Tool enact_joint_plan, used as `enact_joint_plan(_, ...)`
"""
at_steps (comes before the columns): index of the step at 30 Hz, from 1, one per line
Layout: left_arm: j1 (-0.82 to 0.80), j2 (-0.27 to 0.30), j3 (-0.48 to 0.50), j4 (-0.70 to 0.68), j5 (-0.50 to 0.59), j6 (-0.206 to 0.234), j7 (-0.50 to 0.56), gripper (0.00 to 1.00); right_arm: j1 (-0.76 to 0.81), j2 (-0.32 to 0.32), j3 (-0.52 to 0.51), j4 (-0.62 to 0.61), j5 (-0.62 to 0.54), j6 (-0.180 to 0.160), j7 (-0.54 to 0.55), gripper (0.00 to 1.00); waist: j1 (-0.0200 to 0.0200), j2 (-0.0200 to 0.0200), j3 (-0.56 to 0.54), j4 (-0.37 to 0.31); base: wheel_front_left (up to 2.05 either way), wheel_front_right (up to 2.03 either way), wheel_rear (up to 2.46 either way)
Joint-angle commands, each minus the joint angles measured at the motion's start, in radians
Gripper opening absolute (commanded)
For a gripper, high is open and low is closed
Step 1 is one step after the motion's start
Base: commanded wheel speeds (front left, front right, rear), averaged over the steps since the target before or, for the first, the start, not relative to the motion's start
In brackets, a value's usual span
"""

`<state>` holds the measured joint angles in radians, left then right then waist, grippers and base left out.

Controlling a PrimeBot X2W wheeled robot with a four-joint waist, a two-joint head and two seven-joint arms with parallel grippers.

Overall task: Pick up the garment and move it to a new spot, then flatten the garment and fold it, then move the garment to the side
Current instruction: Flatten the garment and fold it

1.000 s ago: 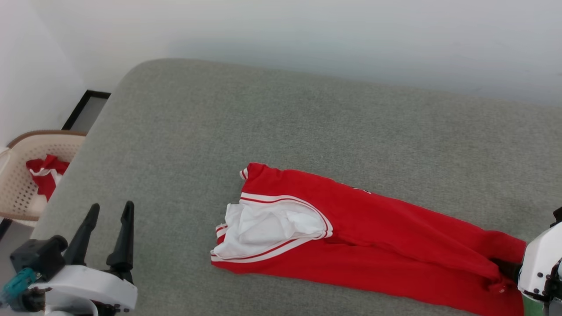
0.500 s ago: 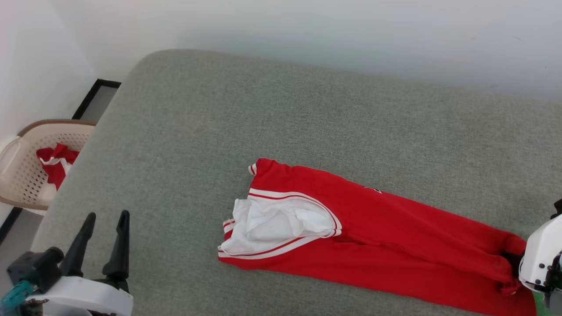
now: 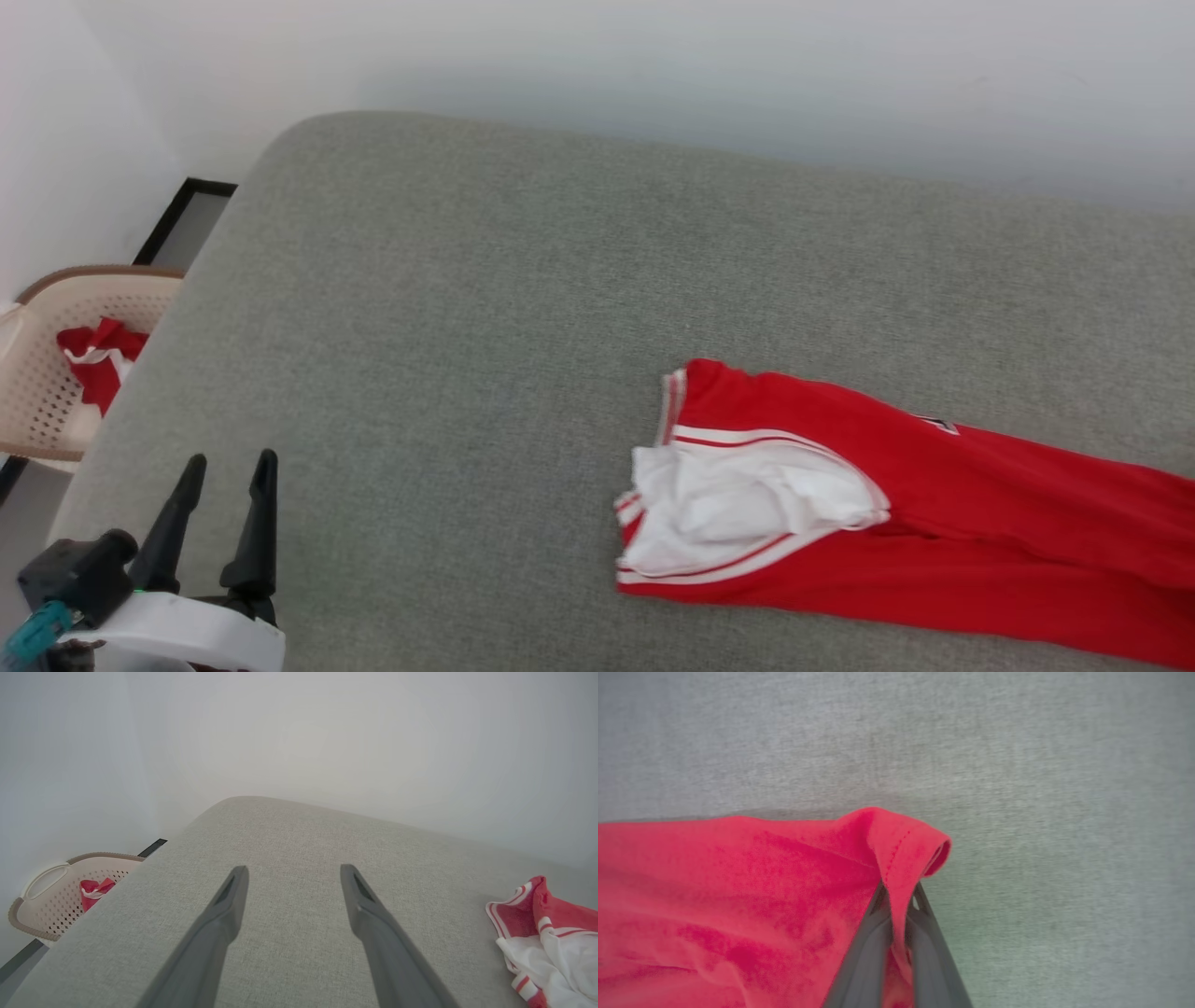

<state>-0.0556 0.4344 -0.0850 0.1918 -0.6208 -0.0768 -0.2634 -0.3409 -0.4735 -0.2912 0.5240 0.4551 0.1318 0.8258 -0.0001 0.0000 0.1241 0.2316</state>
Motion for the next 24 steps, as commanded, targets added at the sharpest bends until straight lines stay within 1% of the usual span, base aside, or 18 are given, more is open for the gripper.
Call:
enact_joint_plan(1, 0.01, -0.005, 0.002, 0.003, 0.008, -0.005, 0.0, 1.0, 0.007, -0.016, -0.016, 0.005, -0.021, -0.002, -0.007, 0.0, 0.0001, 0.0, -0.002, -0.009, 0.0, 0.0, 0.0)
enact_joint_plan(4, 0.013, -0.008, 0.004, 0.009, 0.012, -0.011, -0.001, 1.0, 0.002, -0.03, -0.018, -0.001, -0.032, -0.002, 0.002, 0.0, 0.0001, 0.0, -0.007, -0.021, 0.0, 0.0, 0.0)
enact_joint_plan(7, 0.016, -0.01, 0.004, 0.014, 0.016, -0.015, -0.001, 1.0, -0.001, -0.02, -0.006, -0.041, 0.002, -0.002, 0.026, 0.0, 0.0001, 0.0, -0.016, -0.033, 0.0, 0.0, 0.0)
enact_joint_plan(12, 0.026, -0.011, 0.003, 0.021, 0.013, -0.019, -0.001, 1.0, 0.028, 0.011, 0.048, -0.178, 0.079, -0.002, 0.095, 0.0, 0.0001, 0.0, -0.04, -0.049, 0.0, 0.0, 0.0)
enact_joint_plan(15, 0.039, -0.011, 0.001, 0.023, 0.012, -0.016, 0.001, 1.0, 0.041, 0.057, 0.071, -0.287, 0.126, -0.002, 0.144, 0.0, 0.0001, 0.0, -0.054, -0.055, 0.0, 0.0, 0.0)
enact_joint_plan(19, 0.042, -0.015, -0.006, 0.016, 0.008, -0.012, 0.004, 1.0, 0.026, 0.162, 0.104, -0.408, 0.121, -0.002, 0.191, 0.0, 0.0001, 0.0, -0.066, -0.056, 0.0, 0.0, 0.0)
enact_joint_plan(22, 0.036, -0.02, -0.021, 0.018, 0.017, -0.013, 0.006, 1.0, 0.0, 0.242, 0.145, -0.448, 0.104, -0.002, 0.203, 0.0, 0.0001, 0.0, -0.073, -0.046, 0.0, 0.0, 0.0)
enact_joint_plan(24, 0.026, -0.024, -0.031, 0.021, 0.018, -0.014, 0.007, 1.0, -0.019, 0.284, 0.186, -0.448, 0.091, -0.002, 0.197, 0.0, 0.0001, 0.0, -0.076, -0.036, 0.0, 0.0, 0.0)
